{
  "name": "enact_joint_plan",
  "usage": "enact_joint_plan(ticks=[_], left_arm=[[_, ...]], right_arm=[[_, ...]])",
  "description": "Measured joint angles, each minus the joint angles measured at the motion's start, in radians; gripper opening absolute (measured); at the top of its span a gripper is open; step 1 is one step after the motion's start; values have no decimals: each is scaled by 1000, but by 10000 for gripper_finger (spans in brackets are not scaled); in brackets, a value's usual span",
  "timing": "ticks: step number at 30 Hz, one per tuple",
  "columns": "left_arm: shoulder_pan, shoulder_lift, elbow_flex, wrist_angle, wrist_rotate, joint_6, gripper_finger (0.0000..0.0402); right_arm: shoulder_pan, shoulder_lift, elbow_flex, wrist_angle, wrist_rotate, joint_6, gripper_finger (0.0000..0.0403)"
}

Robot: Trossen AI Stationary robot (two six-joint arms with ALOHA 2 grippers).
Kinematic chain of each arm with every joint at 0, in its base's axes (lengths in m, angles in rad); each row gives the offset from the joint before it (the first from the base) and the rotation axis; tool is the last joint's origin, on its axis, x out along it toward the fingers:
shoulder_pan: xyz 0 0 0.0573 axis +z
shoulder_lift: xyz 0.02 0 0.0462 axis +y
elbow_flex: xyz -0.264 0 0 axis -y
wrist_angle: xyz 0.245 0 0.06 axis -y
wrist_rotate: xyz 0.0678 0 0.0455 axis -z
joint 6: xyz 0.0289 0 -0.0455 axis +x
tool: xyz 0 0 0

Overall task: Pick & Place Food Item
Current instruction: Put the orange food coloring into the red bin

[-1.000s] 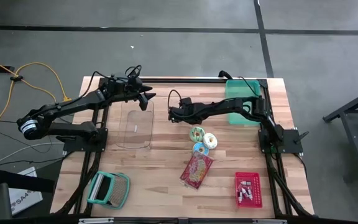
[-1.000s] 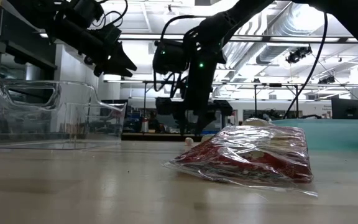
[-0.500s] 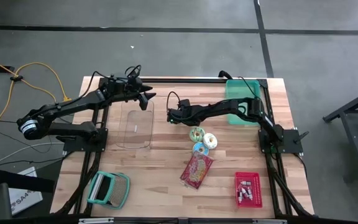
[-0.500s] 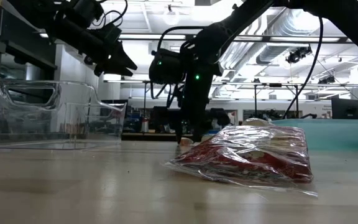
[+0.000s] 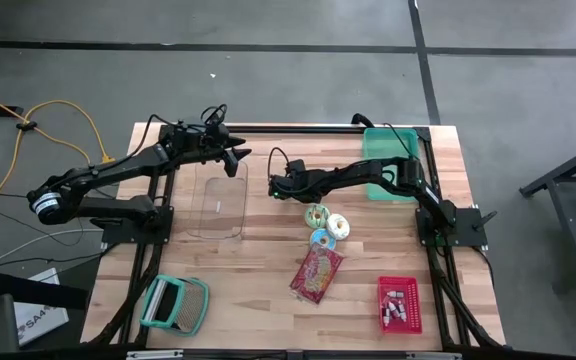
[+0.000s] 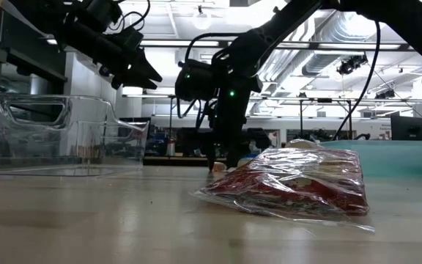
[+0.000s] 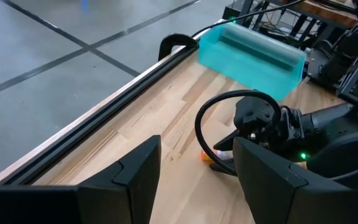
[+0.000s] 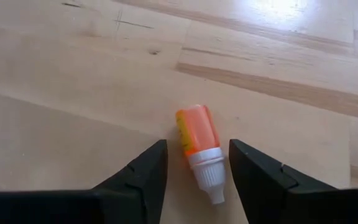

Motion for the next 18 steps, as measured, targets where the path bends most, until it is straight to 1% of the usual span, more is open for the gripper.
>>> enact_joint_plan(ticks=[6,18], left_arm=[[0,0,0,0,0,0,195],[0,0,0,1,0,2,195]], right_arm=[[-1,1,0,1,22,-4,141],[-1,1,0,-2,-18,-17,104]])
